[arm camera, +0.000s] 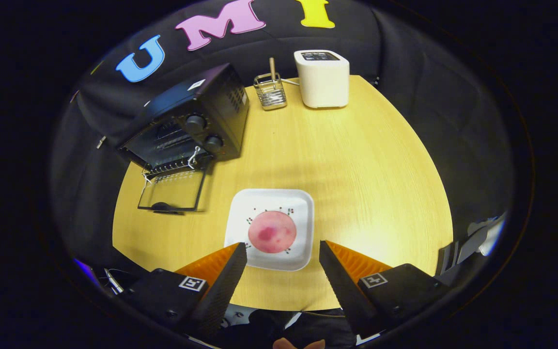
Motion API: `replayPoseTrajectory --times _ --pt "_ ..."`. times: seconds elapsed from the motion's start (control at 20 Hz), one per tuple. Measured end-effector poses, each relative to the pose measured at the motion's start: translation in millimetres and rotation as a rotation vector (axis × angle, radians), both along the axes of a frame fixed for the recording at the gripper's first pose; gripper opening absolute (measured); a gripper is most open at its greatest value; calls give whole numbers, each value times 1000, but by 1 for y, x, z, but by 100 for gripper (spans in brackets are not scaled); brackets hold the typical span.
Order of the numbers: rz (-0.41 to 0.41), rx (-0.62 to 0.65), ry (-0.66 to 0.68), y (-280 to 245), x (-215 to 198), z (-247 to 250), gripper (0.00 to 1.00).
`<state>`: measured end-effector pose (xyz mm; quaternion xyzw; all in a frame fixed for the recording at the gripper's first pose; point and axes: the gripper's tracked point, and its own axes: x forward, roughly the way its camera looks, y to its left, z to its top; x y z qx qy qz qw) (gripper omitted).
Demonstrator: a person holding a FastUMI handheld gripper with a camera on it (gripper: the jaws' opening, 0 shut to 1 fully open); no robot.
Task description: Open the toaster oven, put the food inside, and close the toaster oven door.
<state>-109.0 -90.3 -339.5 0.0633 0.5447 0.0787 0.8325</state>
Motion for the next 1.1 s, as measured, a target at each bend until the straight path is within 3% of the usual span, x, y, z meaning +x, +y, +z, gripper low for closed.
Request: replayPoseTrajectory --times 0.35,0.65,0.75,0.85,0.9,0.95,1.0,1.05,1.1 --pt "-33 43 100 -29 11 -33 99" --pt "-48 100 180 -17 19 -59 98" --pt "-64 123 205 -9 22 -65 90" --pt "-70 122 230 -7 24 -74 90" --pt "-77 126 244 -3 24 -80 86" --pt "-80 123 260 -2 22 -87 66" --pt "-81 108 274 -4 22 -90 62" --pt "-74 88 289 -6 19 -95 46" --pt "-86 76 287 -10 21 -96 38"
